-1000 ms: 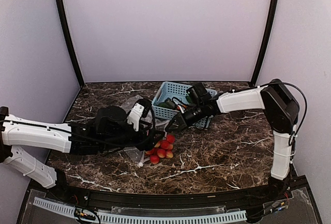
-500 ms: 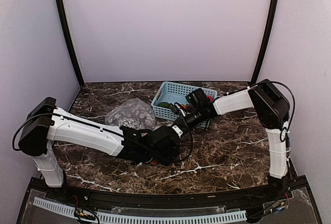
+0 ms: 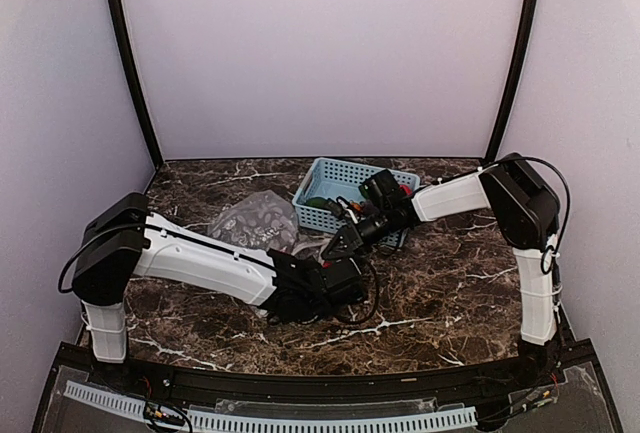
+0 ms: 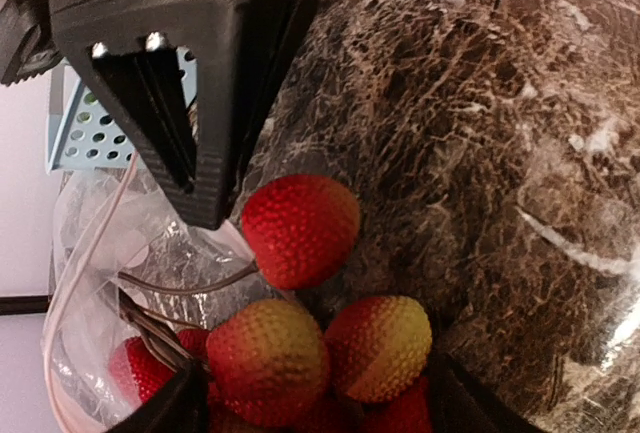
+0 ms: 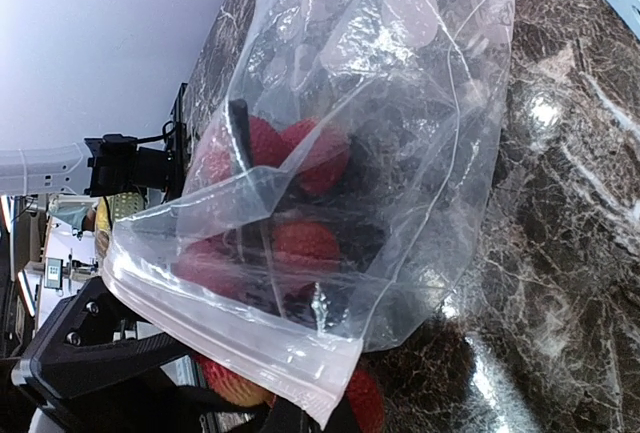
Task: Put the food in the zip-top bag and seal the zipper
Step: Adjust the fake fruit in the zipper food storage bag.
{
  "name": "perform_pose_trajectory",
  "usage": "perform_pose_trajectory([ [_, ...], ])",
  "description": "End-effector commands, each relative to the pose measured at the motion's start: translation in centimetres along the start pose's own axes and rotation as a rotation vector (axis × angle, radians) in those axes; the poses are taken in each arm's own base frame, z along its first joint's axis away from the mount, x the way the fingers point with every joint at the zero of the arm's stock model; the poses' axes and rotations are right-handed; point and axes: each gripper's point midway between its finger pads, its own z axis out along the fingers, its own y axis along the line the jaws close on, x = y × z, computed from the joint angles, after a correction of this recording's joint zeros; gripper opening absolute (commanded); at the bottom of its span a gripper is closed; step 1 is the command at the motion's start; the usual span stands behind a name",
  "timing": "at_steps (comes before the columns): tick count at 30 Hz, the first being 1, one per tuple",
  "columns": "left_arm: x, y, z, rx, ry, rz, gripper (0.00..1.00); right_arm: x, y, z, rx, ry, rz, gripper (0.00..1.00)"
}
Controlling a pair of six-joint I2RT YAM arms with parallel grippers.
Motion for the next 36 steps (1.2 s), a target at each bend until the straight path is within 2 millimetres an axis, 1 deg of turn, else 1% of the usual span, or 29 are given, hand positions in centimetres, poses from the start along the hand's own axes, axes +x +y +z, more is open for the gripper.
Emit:
perform_pose_trajectory([
  [1, 2.0, 2.7, -0.5, -0.121, 0.092, 0.132, 0.66, 0.5, 0.0, -0.4, 0.002, 0.012, 0.002, 0.0],
  [2, 1.9, 3.2, -0.7, -0.129, 0.085, 0.127, 0.6, 0.6, -0.1, -0.6, 0.007, 0.013, 0.0, 0.0],
  [3, 1.5, 4.0, -1.2, -0.139, 0.062, 0.102, 0.57, 0.8, -0.2, -0.6, 0.017, 0.015, 0.001, 0.0],
  [4, 1.7, 4.2, -1.3, -0.141, 0.054, 0.094, 0.51, 0.9, -0.4, -0.7, 0.022, 0.017, 0.001, 0.0],
  [5, 0.8, 5.0, -2.0, -0.137, 0.01, 0.043, 0.46, 1.0, -0.4, -0.8, 0.026, 0.019, -0.001, 0.0],
  [6, 0.7, 5.3, -2.0, -0.131, -0.012, 0.013, 0.44, 1.1, -0.6, -0.9, 0.035, 0.019, -0.002, 0.0],
  [7, 0.1, 5.7, -2.8, -0.108, -0.044, -0.008, 0.41, 1.2, -0.7, -0.9, 0.044, 0.019, -0.007, 0.0],
  [8, -0.1, 5.8, -2.7, -0.089, -0.067, -0.032, 0.4, 1.2, -0.7, -1.0, 0.049, 0.017, -0.012, 0.0],
  [9, -0.5, 6.4, -3.4, -0.081, -0.095, -0.061, 0.36, 1.2, -0.7, -1.0, 0.052, 0.017, -0.016, 0.0],
  [10, -0.6, 6.6, -3.2, -0.064, -0.105, -0.087, 0.35, 1.1, -0.7, -1.1, 0.054, 0.015, -0.018, 0.0],
  [11, -0.7, 7.1, -3.4, -0.055, -0.115, -0.113, 0.31, 1.1, -0.6, -1.1, 0.053, 0.016, -0.017, 0.0],
  [14, 0.3, 8.0, -2.2, -0.052, -0.085, -0.136, 0.25, 0.9, -0.4, -1.2, 0.053, 0.014, -0.02, 0.0],
  [15, 0.6, 8.0, -1.9, -0.056, -0.075, -0.132, 0.22, 0.9, -0.4, -1.2, 0.055, 0.015, -0.022, 0.0],
  [18, 1.3, 8.3, -0.9, -0.063, -0.065, -0.124, 0.19, 1.0, -0.2, -1.3, 0.055, 0.018, -0.024, 0.0],
  [19, 1.1, 8.3, -1.0, -0.061, -0.07, -0.119, 0.15, 1.0, -0.1, -1.4, 0.053, 0.016, -0.025, 0.0],
  [20, 0.4, 8.1, -1.6, -0.024, -0.096, -0.129, 0.14, 0.9, -0.1, -1.5, 0.053, 0.014, -0.024, 0.0],
  [21, -0.3, 7.7, -2.1, 0.016, -0.123, -0.12, 0.15, 0.9, 0.0, -1.5, 0.05, 0.015, -0.026, 0.0],
  [22, -1.6, 6.8, -3.5, 0.096, -0.199, -0.139, 0.16, 0.9, 0.1, -1.4, 0.048, 0.014, -0.025, 0.0],
  [23, -1.6, 6.1, -3.9, 0.135, -0.225, -0.131, 0.21, 0.8, 0.0, -1.4, 0.046, 0.013, -0.023, 0.0],
  [24, -3.2, 5.5, -5.5, 0.219, -0.306, -0.16, 0.3, 0.8, 0.0, -1.3, 0.045, 0.014, -0.019, 0.0],
  [25, -3.2, 4.9, -6.0, 0.263, -0.324, -0.167, 0.34, 0.8, -0.1, -1.3, 0.045, 0.015, -0.017, 0.0],
  [26, -3.9, 4.2, -7.2, 0.331, -0.368, -0.174, 0.44, 0.8, -0.1, -1.2, 0.044, 0.016, -0.013, 0.0],
  [27, -3.8, 3.8, -7.5, 0.352, -0.374, -0.179, 0.47, 0.8, -0.2, -1.2, 0.043, 0.016, -0.01, 0.0],
  [28, -3.9, 3.2, -8.0, 0.39, -0.385, -0.172, 0.54, 0.9, -0.2, -1.2, 0.041, 0.016, -0.009, 0.0],
  [30, -3.5, 1.8, -8.1, 0.444, -0.364, -0.157, 0.62, 0.9, -0.2, -1.2, 0.04, 0.015, -0.007, 0.0],
  [32, -3.0, 0.8, -7.6, 0.451, -0.329, -0.13, 0.65, 0.8, -0.1, -1.2, 0.038, 0.014, -0.007, 0.0],
  [33, -2.9, 0.7, -7.4, 0.433, -0.316, -0.116, 0.66, 0.9, -0.1, -1.2, 0.037, 0.014, -0.004, 0.0],
  [35, -2.3, -0.1, -5.9, 0.407, -0.263, -0.07, 0.68, 0.8, 0.0, -1.3, 0.034, 0.01, -0.004, 0.0],
  [36, -2.7, 0.0, -5.8, 0.397, -0.264, -0.05, 0.69, 0.8, 0.1, -1.3, 0.034, 0.009, -0.005, 0.0],
])
